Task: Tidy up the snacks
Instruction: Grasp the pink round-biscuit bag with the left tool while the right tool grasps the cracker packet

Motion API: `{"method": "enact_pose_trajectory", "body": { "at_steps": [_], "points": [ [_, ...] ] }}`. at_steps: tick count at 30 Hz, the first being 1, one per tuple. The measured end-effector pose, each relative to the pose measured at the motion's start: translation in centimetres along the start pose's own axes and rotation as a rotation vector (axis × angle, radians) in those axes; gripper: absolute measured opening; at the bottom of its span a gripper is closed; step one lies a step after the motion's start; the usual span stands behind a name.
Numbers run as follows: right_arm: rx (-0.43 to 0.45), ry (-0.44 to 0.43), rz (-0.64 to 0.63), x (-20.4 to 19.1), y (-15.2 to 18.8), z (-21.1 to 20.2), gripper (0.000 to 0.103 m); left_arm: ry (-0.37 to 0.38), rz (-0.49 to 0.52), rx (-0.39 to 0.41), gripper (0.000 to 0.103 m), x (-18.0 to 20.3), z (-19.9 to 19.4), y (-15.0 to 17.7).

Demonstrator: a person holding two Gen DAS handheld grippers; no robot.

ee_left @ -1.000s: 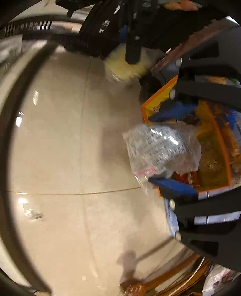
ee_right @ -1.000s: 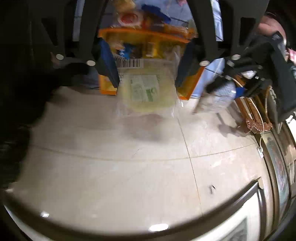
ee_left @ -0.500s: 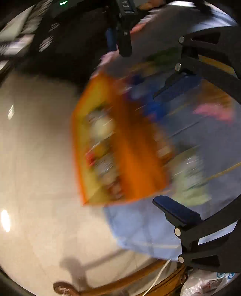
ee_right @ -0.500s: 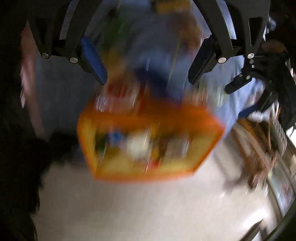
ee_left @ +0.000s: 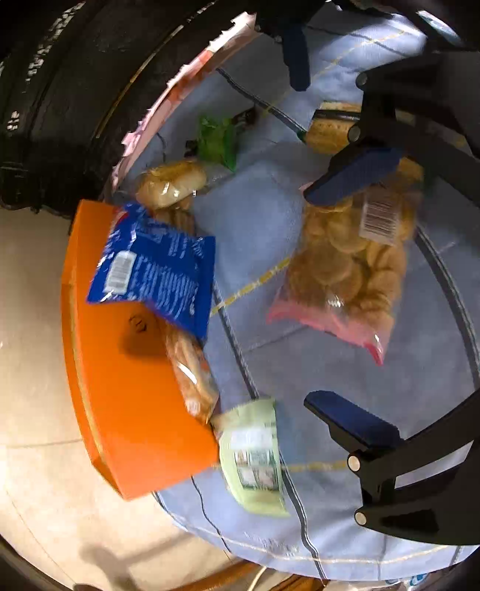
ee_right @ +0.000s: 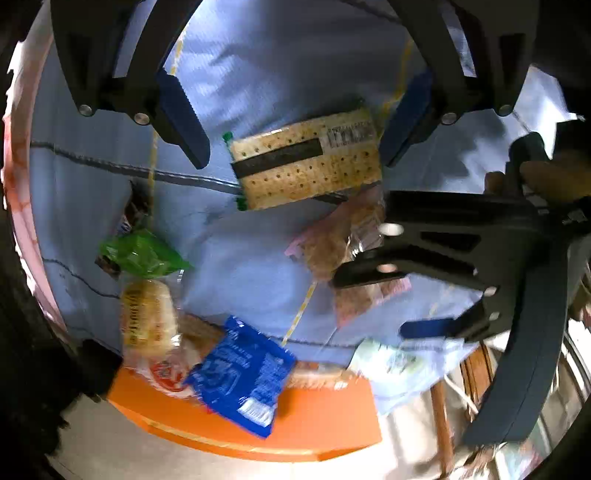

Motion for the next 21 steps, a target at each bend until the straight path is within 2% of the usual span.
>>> {"method": "enact_pose_trajectory", "body": {
  "at_steps": [4,7,9,10,11,15,18,20,21],
  "points": [
    [-0.024,0.029,-0.053,-1.5,0.0,2.2,0.097,0.019,-0.023,0.006,0.099,0.1,1.4,-0.2],
    [-0.05,0.013,-0.055,-1.8,0.8,2.7,0.098,0.045,-0.056,0.006,0.099,0.0,1.6,0.4],
    [-0.051,-0.005,-0.044,-1.7,1.2,2.7,0.096,0.073,-0.067,0.016,0.089,-0.1,1.2,0.6],
    [-0.05,-0.007,-0.038,-1.7,1.3,2.7,0.096,0.089,-0.05,0.031,0.073,0.3,1.0,0.6],
    [-0.051,-0.006,-0.037,-1.8,1.2,2.7,0.096,0.082,-0.027,0.037,0.067,0.7,0.9,0.5],
    [-0.053,-0.004,-0.03,-1.8,1.2,2.7,0.096,0.072,-0.001,0.039,0.066,1.4,0.8,0.5],
    [-0.06,-0.011,-0.027,-1.7,1.4,2.9,0.098,0.064,0.016,0.028,0.073,1.7,1.1,0.5],
    [-0.06,-0.013,-0.03,-1.4,1.7,2.5,0.1,0.06,0.036,-0.017,0.099,2.1,1.9,0.7],
    [-0.056,-0.011,-0.03,-1.2,1.8,2.3,0.1,0.05,0.062,-0.077,0.099,2.5,2.8,1.2]
  ]
}}
Point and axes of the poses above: each gripper's, at about its wrist camera, not at the fingertips, and z roughly the way its jaws point, x to its right, y to its underside, the point moved 7 cm from there along z, roughly the way its jaws point, and after that the axes turned 13 degrees about y, right-handed, at the moved point
